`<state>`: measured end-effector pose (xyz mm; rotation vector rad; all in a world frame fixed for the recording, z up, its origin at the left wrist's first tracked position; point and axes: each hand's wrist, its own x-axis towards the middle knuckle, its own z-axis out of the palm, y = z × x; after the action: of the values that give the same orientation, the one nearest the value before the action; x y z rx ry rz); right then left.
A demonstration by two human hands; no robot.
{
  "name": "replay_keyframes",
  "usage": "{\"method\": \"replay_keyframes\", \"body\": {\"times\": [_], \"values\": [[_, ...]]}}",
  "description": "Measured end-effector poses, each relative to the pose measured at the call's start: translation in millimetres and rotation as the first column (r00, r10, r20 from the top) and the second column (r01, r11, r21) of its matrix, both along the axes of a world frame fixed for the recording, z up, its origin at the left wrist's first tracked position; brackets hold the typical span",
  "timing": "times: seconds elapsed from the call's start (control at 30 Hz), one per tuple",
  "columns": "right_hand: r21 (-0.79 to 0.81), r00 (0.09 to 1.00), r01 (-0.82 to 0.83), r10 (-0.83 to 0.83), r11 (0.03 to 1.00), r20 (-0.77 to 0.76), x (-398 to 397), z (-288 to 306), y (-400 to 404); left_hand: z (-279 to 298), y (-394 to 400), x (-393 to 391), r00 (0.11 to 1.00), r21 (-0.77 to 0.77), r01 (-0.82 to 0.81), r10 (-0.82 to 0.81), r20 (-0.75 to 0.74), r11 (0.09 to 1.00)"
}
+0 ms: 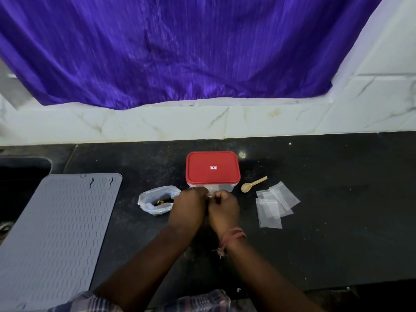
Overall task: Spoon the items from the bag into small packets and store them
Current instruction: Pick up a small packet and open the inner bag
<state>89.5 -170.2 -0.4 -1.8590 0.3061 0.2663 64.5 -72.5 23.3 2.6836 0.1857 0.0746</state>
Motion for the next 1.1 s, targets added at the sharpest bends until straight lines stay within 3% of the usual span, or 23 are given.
{"method": "replay_keyframes", "body": {"times": [0.1,0.17,0.27,0.4,0.5,0.53,0.6,0.7,0.8,0.87,0.93,1.0,1.1], "values": [[-0.074,0.995,0.093,-0.091,0.993,0.032,7.2,5.5,-8.3,2.4,-6.8,-3.2,0.999,-0.039,0.032,-0.032,-0.005,0.999],[-0.126,0.992,0.075,-0.062,0.989,0.106,7.0,7.6,-13.0,3.3,-6.8,-4.0,0.999,-0.031,0.030,-0.030,-0.016,0.999],[-0.137,0.982,-0.078,0.100,0.987,0.161,3.5,10.8,-15.7,2.8,6.2,-2.7,1.000,0.030,-0.030,0.030,-0.001,0.999],[0.033,0.947,-0.320,0.318,0.947,0.049,10.0,9.1,-20.1,0.7,26.2,-0.3,0.992,0.023,-0.108,0.106,0.067,0.994],[0.183,0.980,-0.186,0.195,0.965,-0.031,37.5,1.7,-36.8,-0.6,34.4,1.1,0.991,-0.010,-0.137,0.136,-0.012,0.991],[0.151,0.993,-0.111,0.115,0.982,-0.014,51.7,-3.3,-46.0,-0.8,35.5,2.1,0.987,-0.032,-0.157,0.156,-0.039,0.987],[-0.098,0.996,-0.018,0.026,0.995,0.081,82.9,-19.8,-65.8,-2.1,36.2,3.0,0.977,-0.085,-0.208,0.202,-0.067,0.974],[-0.482,0.987,-0.051,0.118,0.875,0.110,123.2,-43.0,-96.0,-3.3,26.9,1.4,0.968,-0.177,-0.250,0.241,-0.075,0.952],[-0.798,0.911,-0.210,0.410,0.565,0.051,149.3,-57.7,-116.0,-2.8,18.7,-2.4,0.954,-0.221,-0.297,0.278,-0.115,0.929],[-0.883,0.851,-0.284,0.522,0.372,-0.054,158.9,-63.1,-122.9,-0.2,17.0,-5.0,0.932,-0.274,-0.360,0.331,-0.145,0.892],[-0.923,0.818,-0.304,0.561,0.238,-0.124,164.9,-69.3,-126.6,2.5,17.1,-9.0,0.913,-0.338,-0.408,0.377,-0.157,0.848],[-0.936,0.804,-0.299,0.578,0.186,-0.142,170.2,-76.2,-128.6,4.0,20.6,-13.5,0.883,-0.396,-0.468,0.431,-0.185,0.790],[-0.943,0.817,-0.235,0.573,0.237,-0.059,171.8,-83.4,-132.5,10.4,32.9,-22.8,0.852,-0.344,-0.523,0.475,-0.219,0.780]]}}
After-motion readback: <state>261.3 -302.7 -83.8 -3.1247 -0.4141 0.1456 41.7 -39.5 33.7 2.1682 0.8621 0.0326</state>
